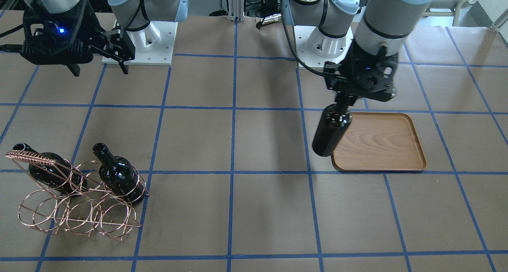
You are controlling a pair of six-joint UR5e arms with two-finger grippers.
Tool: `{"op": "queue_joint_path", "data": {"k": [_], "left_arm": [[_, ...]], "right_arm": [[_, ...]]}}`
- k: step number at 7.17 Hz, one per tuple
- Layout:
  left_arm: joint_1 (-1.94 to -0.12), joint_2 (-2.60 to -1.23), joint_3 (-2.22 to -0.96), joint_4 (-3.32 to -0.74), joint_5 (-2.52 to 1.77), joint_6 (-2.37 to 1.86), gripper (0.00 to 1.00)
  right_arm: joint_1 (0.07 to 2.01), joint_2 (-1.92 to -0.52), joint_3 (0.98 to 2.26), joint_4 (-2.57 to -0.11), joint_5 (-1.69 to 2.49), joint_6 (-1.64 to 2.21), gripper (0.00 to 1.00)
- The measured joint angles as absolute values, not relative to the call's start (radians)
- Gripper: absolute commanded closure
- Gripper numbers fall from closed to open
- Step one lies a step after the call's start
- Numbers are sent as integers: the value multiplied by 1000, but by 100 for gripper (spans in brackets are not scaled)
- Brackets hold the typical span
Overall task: Take wine from basket and place on tray
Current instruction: 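Lift the bottle with the left gripper and carry it over the tray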
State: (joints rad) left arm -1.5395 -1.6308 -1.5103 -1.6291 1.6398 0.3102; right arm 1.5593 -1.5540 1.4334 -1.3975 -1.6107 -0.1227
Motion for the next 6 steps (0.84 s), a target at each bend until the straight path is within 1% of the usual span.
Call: {"op": "queue_joint_path", "data": {"k": [2, 4, 6], "left_arm": [[-1375, -1617, -1535, -1622, 1698, 458, 100], [-1251, -1607, -1621, -1567, 1703, 524, 100], [-1174, -1601, -1706, -1500, 1694, 570, 100]], "right_arm": [[1559, -1554, 1434, -1397, -1611, -123, 0], [1559, -1554, 1434, -1397, -1611, -123, 0], [1559, -1554, 1434, -1397, -1611, -123, 0]]}}
